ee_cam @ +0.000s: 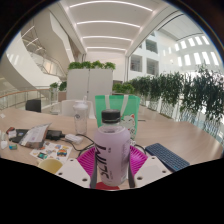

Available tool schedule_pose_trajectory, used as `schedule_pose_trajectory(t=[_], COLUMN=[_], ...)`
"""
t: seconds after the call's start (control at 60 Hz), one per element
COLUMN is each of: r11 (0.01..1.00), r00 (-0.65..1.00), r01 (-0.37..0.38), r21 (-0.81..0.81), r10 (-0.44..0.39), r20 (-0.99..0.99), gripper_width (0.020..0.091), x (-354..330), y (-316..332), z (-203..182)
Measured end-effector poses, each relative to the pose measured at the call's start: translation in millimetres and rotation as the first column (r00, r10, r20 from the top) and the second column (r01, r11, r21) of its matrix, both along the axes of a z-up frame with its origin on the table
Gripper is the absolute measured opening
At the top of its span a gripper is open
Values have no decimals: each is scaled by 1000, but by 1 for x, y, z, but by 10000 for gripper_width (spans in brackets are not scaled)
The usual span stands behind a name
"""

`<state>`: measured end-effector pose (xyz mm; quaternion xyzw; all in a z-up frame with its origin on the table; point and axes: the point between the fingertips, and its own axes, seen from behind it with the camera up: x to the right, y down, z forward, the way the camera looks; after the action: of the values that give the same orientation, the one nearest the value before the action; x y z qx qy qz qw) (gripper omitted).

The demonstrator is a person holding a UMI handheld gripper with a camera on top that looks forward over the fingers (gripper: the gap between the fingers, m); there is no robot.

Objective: Pour water

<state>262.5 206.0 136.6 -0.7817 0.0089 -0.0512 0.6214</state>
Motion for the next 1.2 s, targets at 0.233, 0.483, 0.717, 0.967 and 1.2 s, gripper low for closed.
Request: schedule_pose_trajectory(t=[0.233, 0.483, 0.717, 0.967, 1.2], r11=[994, 994, 981, 977, 972], r00=[986, 988, 989, 983, 993], r01=[-94, -106, -94, 22, 96], r21=[-65, -7, -172, -214, -212], r10=[83, 104, 72, -60, -107], r20=[-146, -113, -132, -171, -42], gripper_width=[454, 465, 788, 832, 830], x=[-9, -11, -7, -29, -97], y=[-8, -10, -35, -137, -262], z=[-78, -75, -80, -24, 55])
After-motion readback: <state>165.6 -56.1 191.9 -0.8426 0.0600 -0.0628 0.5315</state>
